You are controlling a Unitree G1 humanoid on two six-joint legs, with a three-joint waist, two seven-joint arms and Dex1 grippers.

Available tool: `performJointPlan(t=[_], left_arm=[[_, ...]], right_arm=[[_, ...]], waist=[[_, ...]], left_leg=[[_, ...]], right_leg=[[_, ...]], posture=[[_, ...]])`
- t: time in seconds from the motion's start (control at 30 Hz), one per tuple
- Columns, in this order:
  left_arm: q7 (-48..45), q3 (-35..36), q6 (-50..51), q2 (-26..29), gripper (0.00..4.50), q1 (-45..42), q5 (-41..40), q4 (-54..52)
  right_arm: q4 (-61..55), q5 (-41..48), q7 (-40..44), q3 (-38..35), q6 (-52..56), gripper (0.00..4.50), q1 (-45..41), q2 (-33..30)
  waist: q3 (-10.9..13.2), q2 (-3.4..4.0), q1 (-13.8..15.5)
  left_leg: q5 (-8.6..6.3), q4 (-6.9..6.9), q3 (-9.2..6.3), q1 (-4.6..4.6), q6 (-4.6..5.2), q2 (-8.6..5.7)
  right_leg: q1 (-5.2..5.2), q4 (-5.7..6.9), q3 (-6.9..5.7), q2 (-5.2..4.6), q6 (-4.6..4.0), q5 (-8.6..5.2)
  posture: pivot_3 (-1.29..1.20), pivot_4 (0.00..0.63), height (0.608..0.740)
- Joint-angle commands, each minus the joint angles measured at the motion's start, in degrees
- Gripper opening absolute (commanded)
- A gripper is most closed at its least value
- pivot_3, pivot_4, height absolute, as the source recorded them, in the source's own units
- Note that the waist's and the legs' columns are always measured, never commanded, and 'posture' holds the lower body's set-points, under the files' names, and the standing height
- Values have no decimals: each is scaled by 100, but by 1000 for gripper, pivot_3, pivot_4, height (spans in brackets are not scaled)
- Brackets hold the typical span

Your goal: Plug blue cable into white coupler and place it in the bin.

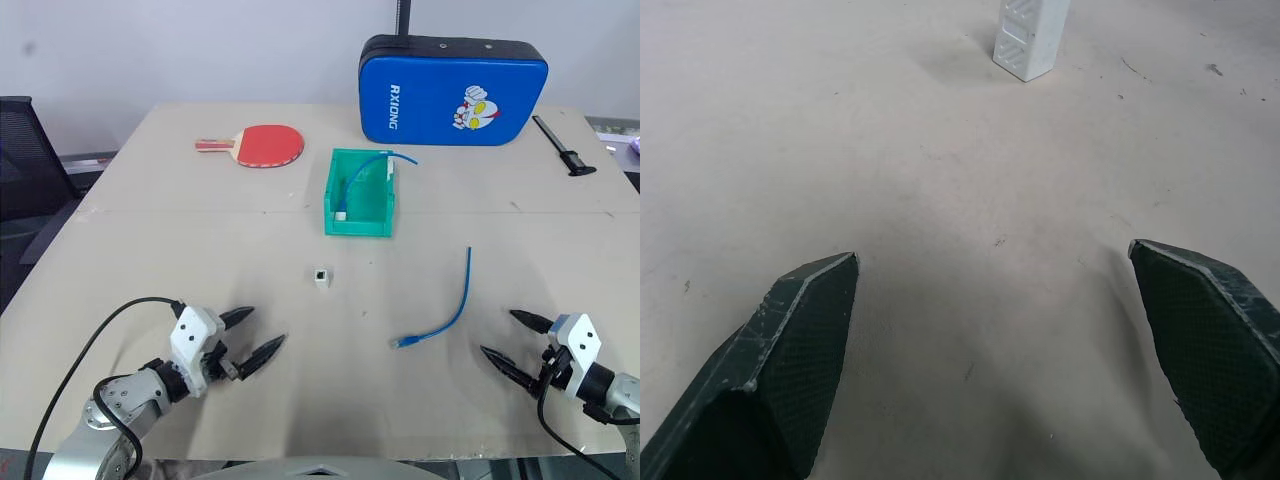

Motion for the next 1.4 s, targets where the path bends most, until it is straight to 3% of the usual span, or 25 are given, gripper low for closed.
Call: performJointPlan(t=[0.03, 0.67, 0.8, 0.97, 1.07, 1.3, 1.4], left_arm=[[-136, -71, -85, 66, 4436, 102, 69, 125], [-378, -88, -305, 193, 4436, -19, 58, 298], [-877, -70, -150, 586, 4436, -336, -222, 59], [-2194, -109, 161, 1505, 4436, -932, -948, -322], [-2596, -181, 519, 1859, 4436, -1694, -1343, -542], [-3132, -525, 713, 2343, 4436, -2339, -1299, -752], [-3183, -526, 765, 2436, 4500, -2386, -1329, -804]], right_arm=[[120, -41, 139, -121, -183, 4500, -19, -131], [159, -156, 298, 2, -283, 4500, -192, -180], [-337, -195, 531, 325, -140, 4500, -363, -394], [-961, -374, 779, 1120, 300, 4500, -945, -780], [-1074, -786, 786, 1762, 663, 4500, -1614, -935], [-977, -1071, 1125, 2626, 1063, 4500, -2410, -1076], [-1026, -1099, 1170, 2848, 1180, 3700, -2646, -1033]], waist=[[0, 0, 0], [-2, 3, 0], [0, 1, 0], [11, -20, -2], [18, -25, 4], [31, -36, -1], [37, -35, -2]], left_leg=[[0, 0, 0, 0, 0, 0], [-1, 0, 3, 2, 1, 0], [-1, 0, 3, 3, 1, 0], [0, 1, 1, 1, 0, 4], [0, 0, 1, -3, 0, 3], [-3, -2, 0, -15, 3, -1], [-4, -5, -2, -16, 4, 0]], right_leg=[[0, 0, 0, 0, 0, 0], [0, 0, 1, 0, 0, 0], [0, 1, 1, 1, 0, 0], [-6, 4, -1, 7, -2, 1], [-10, 1, -2, 5, -2, 2], [-20, -3, -4, 5, 23, 10], [-22, -4, -5, 6, 24, 10]], posture=[[0, 150, 681], [0, 150, 681], [0, 150, 681], [0, 150, 681], [0, 150, 681], [0, 150, 681], [0, 150, 681]])
